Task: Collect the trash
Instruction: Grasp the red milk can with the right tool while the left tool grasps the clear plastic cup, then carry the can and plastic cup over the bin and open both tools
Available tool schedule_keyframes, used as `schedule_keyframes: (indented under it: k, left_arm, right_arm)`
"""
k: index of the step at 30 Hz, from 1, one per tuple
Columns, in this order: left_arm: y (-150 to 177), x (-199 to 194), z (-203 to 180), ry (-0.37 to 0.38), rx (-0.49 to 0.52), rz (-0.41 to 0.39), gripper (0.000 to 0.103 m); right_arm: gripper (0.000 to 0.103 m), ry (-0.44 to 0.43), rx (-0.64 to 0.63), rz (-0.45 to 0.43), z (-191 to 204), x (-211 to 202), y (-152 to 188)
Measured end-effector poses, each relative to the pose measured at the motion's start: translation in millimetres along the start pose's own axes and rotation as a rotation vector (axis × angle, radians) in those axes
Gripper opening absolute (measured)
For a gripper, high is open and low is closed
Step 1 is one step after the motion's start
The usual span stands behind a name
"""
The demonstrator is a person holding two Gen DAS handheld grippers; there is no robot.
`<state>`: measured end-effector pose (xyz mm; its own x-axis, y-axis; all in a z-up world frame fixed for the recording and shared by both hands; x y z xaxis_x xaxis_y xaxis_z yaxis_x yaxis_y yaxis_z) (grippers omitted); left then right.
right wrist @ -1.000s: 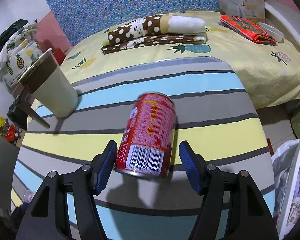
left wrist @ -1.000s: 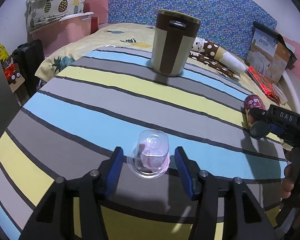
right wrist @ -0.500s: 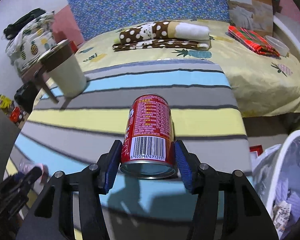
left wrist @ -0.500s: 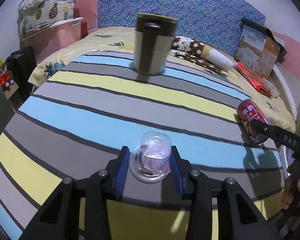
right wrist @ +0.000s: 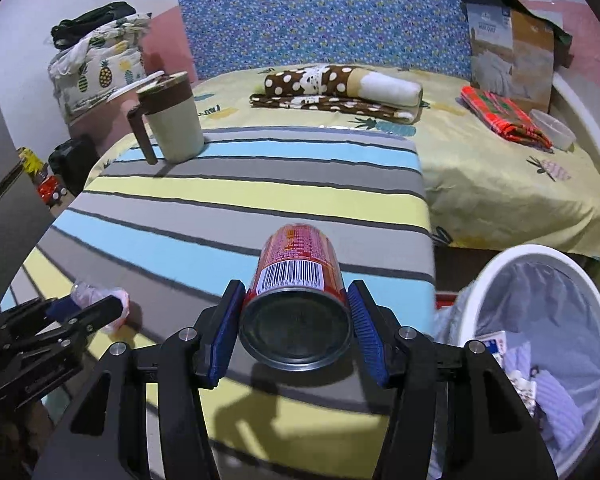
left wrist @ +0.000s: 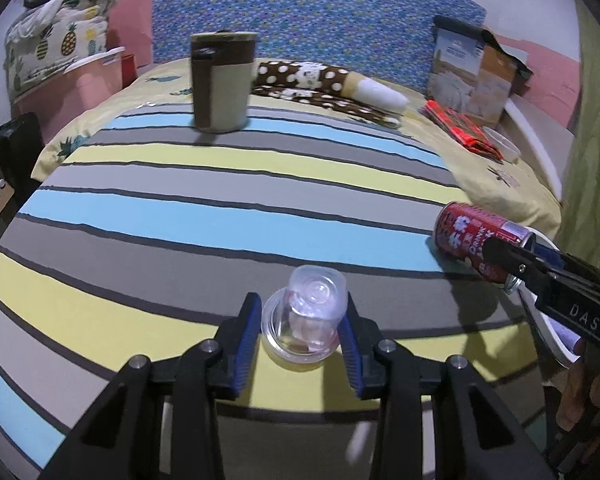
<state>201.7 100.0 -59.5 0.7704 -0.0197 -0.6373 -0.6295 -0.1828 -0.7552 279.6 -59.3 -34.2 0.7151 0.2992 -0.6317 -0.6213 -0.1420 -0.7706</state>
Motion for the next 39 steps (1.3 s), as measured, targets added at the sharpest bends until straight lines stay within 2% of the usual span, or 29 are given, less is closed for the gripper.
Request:
schedule_keyframes:
  k: [6, 39]
  left_arm:
    - [8.4, -7.9, -21.1, 0.029, 0.023, -0.006, 0.039]
    - [8.6, -29.9, -65.7, 0.080, 0.085, -0.033, 0.039]
  right_arm:
    - [0.055, 0.002, -0.006, -0.010, -5.0, -9.4, 6.8]
    - [0.054, -0.012, 0.009, -0.084, -22.8, -48.2, 17.8]
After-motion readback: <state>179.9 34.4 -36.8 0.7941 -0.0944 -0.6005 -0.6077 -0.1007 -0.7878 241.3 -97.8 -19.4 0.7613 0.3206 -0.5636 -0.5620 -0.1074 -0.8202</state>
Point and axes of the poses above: each gripper's, at about its wrist camera, not at the fingertips, and x roughly the way its jaws point, z to its left, y to its underside, the point moved 5 cm from there along x, roughly the way its jaws point, and after that the axes turned 7 degrees about -z, right-handed, at the moved point
